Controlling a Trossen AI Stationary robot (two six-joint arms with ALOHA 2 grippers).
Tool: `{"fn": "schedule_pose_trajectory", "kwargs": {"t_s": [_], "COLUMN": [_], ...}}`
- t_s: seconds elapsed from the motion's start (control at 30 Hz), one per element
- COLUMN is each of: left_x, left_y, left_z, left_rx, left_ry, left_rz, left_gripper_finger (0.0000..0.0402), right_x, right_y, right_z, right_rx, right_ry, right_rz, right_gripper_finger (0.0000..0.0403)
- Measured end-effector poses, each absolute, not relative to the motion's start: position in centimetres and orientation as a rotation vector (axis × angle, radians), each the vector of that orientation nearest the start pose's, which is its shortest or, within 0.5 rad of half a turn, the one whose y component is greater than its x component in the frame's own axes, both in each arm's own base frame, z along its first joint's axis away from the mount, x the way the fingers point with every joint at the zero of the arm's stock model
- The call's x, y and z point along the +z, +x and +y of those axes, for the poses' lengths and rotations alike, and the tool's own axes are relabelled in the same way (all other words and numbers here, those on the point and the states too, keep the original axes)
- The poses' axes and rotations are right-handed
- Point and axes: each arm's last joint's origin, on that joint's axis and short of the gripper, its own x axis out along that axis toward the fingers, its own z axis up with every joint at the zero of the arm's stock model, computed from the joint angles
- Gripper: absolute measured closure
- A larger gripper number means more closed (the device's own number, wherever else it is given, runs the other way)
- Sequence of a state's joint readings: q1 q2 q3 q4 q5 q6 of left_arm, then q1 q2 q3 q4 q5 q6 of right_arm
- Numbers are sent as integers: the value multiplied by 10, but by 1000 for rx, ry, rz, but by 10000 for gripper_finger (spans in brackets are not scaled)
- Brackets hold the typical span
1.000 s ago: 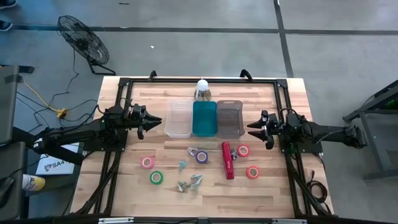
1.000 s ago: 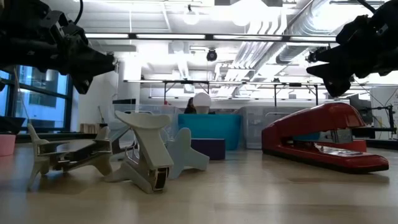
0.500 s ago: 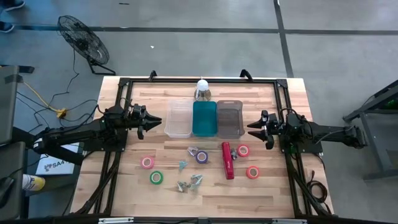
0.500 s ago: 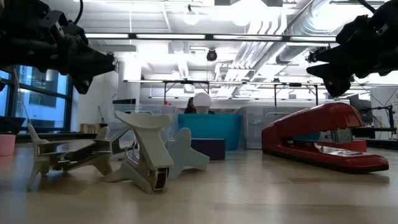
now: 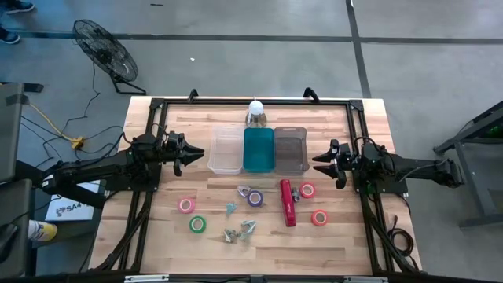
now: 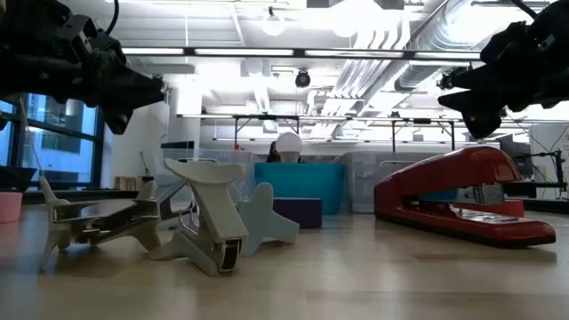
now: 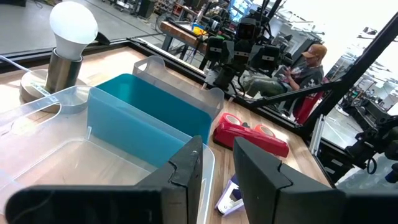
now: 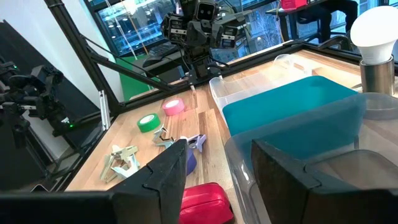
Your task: Pick and place Stapler, Stapler remover, tape
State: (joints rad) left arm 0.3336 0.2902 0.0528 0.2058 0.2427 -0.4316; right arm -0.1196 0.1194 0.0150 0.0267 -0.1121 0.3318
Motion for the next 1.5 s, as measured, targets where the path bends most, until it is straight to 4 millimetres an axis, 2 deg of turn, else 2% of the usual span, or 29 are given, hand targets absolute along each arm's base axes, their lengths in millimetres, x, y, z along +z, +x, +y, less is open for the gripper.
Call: {"fn": "schedule_pose_trajectory", "kwargs": {"t_s": [0.43, 0.93, 1.13, 1.3, 1.5], "left_x": [177, 177, 177, 177, 177], "left_y": [111, 111, 111, 111, 111], "left_z": [31, 31, 31, 31, 31], "left_rx": [94, 98, 98, 97, 97], "left_ry": [-440, -440, -440, -440, -440], "left_rz": [11, 10, 10, 10, 10], "left_gripper_finger": [312, 312, 312, 312, 312], "right_x": [162, 165, 182, 206, 236], "right_y": [104, 103, 101, 101, 111], "right_z": [-9, -9, -9, -9, -10], "right_rx": [-20, -22, -37, -59, -97], "right_ry": [341, 480, 489, 501, 611], "right_rz": [75, 71, 131, 219, 309], "right_gripper_finger": [233, 233, 233, 233, 233]}}
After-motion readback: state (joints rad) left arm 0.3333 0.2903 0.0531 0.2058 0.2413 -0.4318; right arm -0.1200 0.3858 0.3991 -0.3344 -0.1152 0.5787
